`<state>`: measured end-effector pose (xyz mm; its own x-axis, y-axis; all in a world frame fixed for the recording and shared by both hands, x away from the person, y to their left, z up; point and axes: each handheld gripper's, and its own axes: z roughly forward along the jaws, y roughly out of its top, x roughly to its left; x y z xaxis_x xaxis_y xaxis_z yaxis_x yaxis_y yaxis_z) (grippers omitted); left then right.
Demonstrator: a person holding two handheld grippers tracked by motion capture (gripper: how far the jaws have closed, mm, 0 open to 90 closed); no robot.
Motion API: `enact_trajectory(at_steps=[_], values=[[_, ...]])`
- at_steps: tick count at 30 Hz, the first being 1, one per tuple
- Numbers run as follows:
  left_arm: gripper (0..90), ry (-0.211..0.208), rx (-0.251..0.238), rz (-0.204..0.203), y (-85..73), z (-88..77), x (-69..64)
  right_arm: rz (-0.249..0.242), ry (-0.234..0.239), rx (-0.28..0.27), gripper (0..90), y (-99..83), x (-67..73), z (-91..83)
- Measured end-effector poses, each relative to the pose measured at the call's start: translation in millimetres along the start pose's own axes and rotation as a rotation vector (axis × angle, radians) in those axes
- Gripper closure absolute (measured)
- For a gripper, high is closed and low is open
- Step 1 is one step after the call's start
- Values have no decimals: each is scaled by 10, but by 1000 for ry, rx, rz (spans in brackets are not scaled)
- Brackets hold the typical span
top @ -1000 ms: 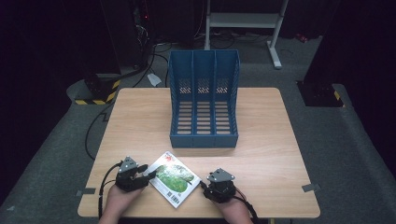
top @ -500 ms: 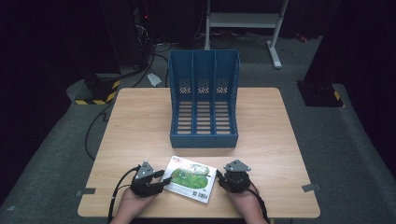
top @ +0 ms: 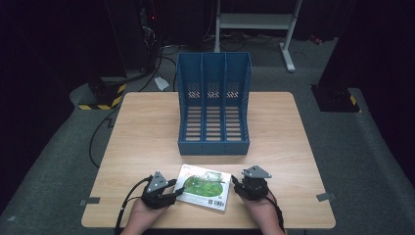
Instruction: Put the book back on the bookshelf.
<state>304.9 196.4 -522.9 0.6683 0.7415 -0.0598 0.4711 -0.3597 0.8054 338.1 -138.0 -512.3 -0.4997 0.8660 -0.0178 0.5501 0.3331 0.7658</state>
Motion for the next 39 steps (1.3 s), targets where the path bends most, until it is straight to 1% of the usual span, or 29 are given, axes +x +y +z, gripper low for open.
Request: enact_trajectory(at_steps=[2, 3, 5, 6, 7, 8, 9, 10, 11, 12, 13, 16, 19, 21, 23, 24, 28, 30, 32, 34, 36, 37, 39], values=[[526, 6, -13, 0, 3, -6, -18, 5, 27, -14, 441, -25, 25, -82], [523, 8, -20, -9, 3, -6, -27, 12, 41, -13, 433, -36, 37, -109], [512, 20, -21, -11, 4, -6, -27, 32, 90, -13, 393, -65, 60, -162], [506, 27, -15, -6, 6, -11, -19, 39, 128, -8, 349, -71, 81, -184], [501, 27, -13, -13, 5, -11, -24, 31, 157, -3, 309, -74, 113, -207], [497, 35, -17, -13, 3, -11, -27, 20, 181, 0, 252, -72, 150, -224], [496, 39, -17, -18, 1, -15, -30, 9, 210, 6, 218, -66, 184, -235], [492, 41, -17, -15, 2, -17, -24, 1, 230, 17, 188, -64, 233, -238], [490, 48, -16, -12, 3, -19, -17, -7, 240, 22, 174, -65, 258, -236], [489, 42, -15, -25, 2, -16, -20, -16, 243, 28, 165, -71, 292, -231], [487, 41, -15, -30, 0, -15, -19, -22, 247, 38, 158, -75, 327, -225], [478, 33, -25, -49, -3, -22, -31, -78, 256, 66, 135, -87, 397, -193], [470, 43, -29, -52, 1, -26, -34, -96, 260, 86, 119, -100, 459, -178], [464, 47, -27, -59, 0, -22, -32, -121, 261, 96, 107, -111, 501, -158], [455, 40, -19, -64, -3, -17, -29, -130, 260, 105, 104, -121, 535, -153], [450, 42, -21, -59, -5, -12, -29, -141, 258, 106, 99, -125, 544, -143], [447, 37, -12, -58, -3, 2, -43, -161, 258, 121, 89, -139, 567, -117], [454, 22, -2, -60, 1, 10, -49, -168, 259, 125, 84, -148, 569, -105], [459, 11, 3, -59, 3, 15, -59, -159, 265, 131, 83, -150, 561, -100], [454, 15, 8, -52, 2, 25, -65, -154, 271, 131, 82, -154, 554, -95], [452, 10, 10, -55, 4, 26, -66, -149, 272, 132, 80, -156, 543, -92], [452, 4, 12, -64, 6, 27, -72, -149, 269, 132, 79, -154, 532, -93], [454, -3, 15, -64, 16, 32, -72, -146, 264, 125, 79, -157, 499, -88]])
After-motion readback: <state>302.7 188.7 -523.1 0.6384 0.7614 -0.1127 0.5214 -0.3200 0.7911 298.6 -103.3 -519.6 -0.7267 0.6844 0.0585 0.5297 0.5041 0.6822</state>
